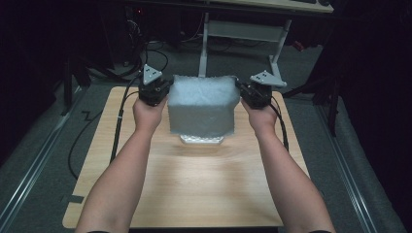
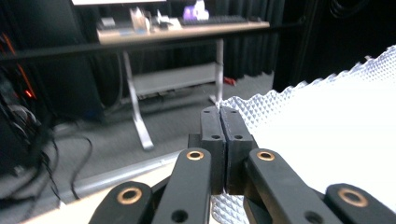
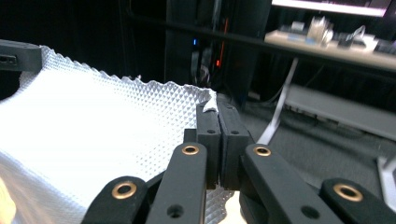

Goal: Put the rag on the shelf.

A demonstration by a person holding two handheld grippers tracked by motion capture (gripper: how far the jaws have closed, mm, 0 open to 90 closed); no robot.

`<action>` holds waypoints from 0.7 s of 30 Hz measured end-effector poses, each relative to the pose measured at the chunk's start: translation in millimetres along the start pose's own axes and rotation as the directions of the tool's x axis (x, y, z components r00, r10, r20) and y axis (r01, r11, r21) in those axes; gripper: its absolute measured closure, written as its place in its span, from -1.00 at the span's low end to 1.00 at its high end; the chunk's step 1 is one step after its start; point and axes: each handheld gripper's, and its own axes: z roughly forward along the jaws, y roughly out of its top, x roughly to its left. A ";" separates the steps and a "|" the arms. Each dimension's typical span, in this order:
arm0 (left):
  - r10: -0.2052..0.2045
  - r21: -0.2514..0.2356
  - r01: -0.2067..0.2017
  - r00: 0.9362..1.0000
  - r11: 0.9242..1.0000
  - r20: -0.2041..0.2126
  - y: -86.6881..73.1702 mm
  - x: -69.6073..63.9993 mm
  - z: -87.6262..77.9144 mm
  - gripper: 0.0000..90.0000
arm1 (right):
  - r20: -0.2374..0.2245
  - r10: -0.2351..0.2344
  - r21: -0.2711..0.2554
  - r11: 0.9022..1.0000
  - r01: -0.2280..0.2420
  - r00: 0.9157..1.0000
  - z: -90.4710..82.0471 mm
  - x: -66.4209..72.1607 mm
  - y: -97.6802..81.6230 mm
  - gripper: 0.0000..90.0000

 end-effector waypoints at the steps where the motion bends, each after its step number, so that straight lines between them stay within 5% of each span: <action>1: -0.045 0.045 0.044 0.999 0.998 0.021 -7.7 5.7 6.0 1.00 | -0.004 0.011 0.021 1.000 -0.011 1.000 3.6 -0.7 -4.1 0.99; 11: -0.073 0.107 0.065 0.995 0.992 0.072 -42.2 9.0 16.2 1.00 | -0.025 0.071 0.098 0.993 -0.068 0.997 19.0 -8.0 -42.5 0.99; 21: -0.131 0.135 0.117 0.987 0.984 0.098 -77.9 8.9 11.4 1.00 | -0.037 0.081 0.133 0.988 -0.075 0.996 21.6 0.5 -69.6 0.99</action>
